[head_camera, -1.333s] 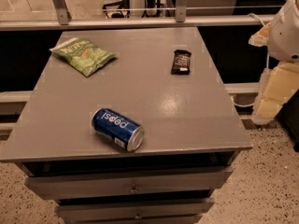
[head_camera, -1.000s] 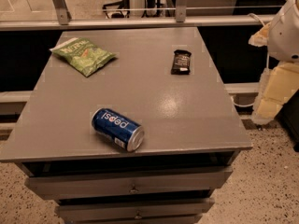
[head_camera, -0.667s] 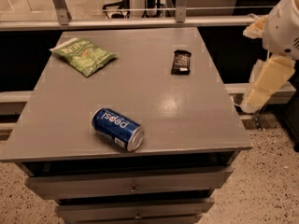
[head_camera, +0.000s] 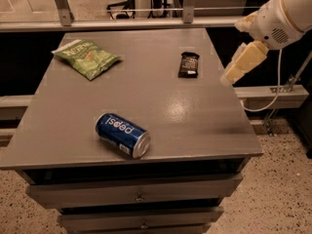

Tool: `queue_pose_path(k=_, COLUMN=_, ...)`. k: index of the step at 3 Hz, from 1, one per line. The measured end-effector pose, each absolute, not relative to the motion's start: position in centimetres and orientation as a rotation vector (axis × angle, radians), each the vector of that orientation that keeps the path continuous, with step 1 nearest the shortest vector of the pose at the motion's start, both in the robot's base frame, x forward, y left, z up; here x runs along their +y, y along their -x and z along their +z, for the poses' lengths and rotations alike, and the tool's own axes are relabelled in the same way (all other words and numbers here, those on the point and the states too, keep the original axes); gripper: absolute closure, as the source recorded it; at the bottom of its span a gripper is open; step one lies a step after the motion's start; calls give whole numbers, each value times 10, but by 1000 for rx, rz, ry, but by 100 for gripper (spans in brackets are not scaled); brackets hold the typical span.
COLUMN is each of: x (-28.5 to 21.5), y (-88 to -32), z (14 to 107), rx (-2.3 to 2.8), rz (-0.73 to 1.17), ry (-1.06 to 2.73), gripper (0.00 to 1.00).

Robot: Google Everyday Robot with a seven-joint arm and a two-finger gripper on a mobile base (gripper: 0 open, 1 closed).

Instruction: Move rxbar chocolate near green jalapeno chip bag

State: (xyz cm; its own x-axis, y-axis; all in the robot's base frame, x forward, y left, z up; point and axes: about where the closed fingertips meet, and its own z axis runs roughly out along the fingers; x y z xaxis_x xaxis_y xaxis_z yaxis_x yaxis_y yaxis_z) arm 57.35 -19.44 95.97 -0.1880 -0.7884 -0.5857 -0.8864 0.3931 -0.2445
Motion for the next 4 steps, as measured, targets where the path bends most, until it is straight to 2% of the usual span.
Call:
queue_pose_path(k=1, x=-178, y=-626, z=932, rx=2018, rz=280, ry=1302, gripper=0)
queue_pose_path(k=4, x=-167, y=-718, z=874, rx=2068, rz=320, ry=1046, gripper=0)
